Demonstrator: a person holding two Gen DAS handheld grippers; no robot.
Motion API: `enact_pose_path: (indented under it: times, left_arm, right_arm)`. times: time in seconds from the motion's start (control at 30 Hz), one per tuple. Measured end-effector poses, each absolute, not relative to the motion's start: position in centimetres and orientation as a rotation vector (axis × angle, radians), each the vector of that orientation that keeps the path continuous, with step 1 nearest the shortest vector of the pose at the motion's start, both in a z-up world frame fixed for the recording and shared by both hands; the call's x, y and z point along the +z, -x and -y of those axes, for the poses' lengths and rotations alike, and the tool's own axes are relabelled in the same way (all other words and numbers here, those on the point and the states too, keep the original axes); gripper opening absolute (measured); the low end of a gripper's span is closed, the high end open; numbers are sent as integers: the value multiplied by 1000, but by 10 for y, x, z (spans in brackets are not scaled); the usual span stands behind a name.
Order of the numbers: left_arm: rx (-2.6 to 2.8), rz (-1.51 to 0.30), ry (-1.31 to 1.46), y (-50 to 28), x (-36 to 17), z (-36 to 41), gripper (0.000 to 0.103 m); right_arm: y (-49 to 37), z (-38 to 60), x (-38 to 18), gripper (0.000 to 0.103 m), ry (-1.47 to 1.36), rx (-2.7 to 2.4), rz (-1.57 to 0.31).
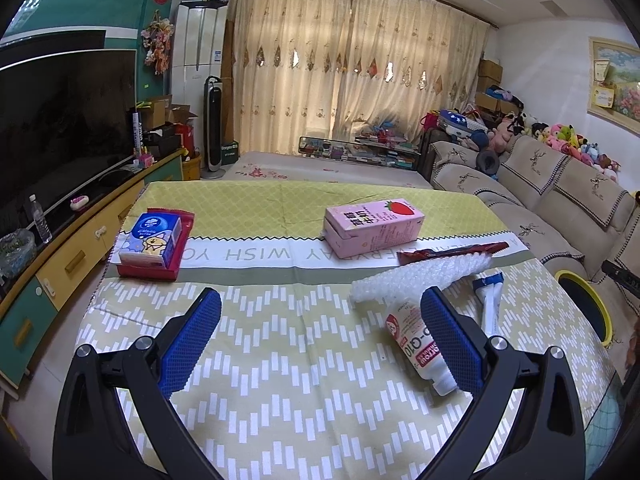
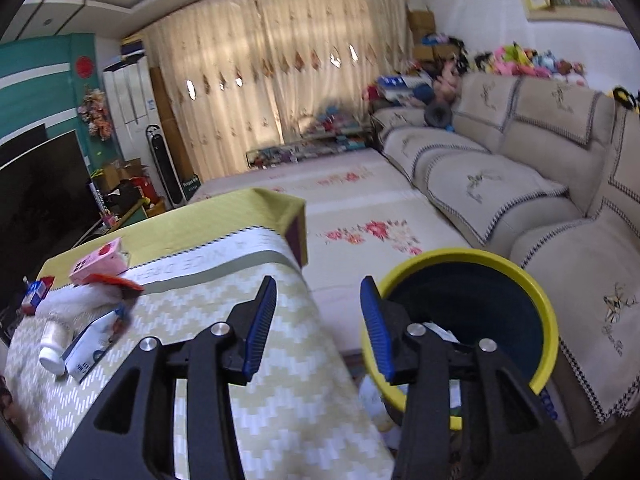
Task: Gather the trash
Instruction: 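Reach the left gripper to the white supplement bottle and grasp it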
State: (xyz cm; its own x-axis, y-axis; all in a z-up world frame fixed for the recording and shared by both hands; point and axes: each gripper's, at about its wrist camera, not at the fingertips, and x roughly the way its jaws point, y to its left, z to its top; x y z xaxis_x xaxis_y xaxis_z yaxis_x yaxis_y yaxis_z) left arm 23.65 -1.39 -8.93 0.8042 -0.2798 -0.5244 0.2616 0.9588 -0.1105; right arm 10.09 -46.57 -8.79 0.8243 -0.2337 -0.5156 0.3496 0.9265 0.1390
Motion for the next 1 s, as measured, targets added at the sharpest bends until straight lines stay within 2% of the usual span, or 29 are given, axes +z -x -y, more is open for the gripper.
enact_pose_path:
  times: [0.2,0.27,0.57,0.7,0.77,1.0]
  left_arm:
    - [-355,-565,-7,-231,-89,27,98]
    - [-380,-578,-18,-231,-91,34,98]
    - [-517,-620,-117,-218,-93,79,98]
    - [-518,-747,-101,-231,-98,98,98]
    - [-477,-806,-70,-242,-102,102,96]
    - [-429,-919,-34,-268,-119,116,76]
  right_arm:
    - [-110,446,-95,44,-196,-305,-510]
    - [-109,445,-94,50,-196,-313,-496]
    - [-115,441,-97,57,-167,-329,-519]
    - [-115,444,-98,58,-180,-335,-520]
    - [-114,444,-98,59,-177,-338,-518]
    - [-115,443,-99,62,-174,-332,-522]
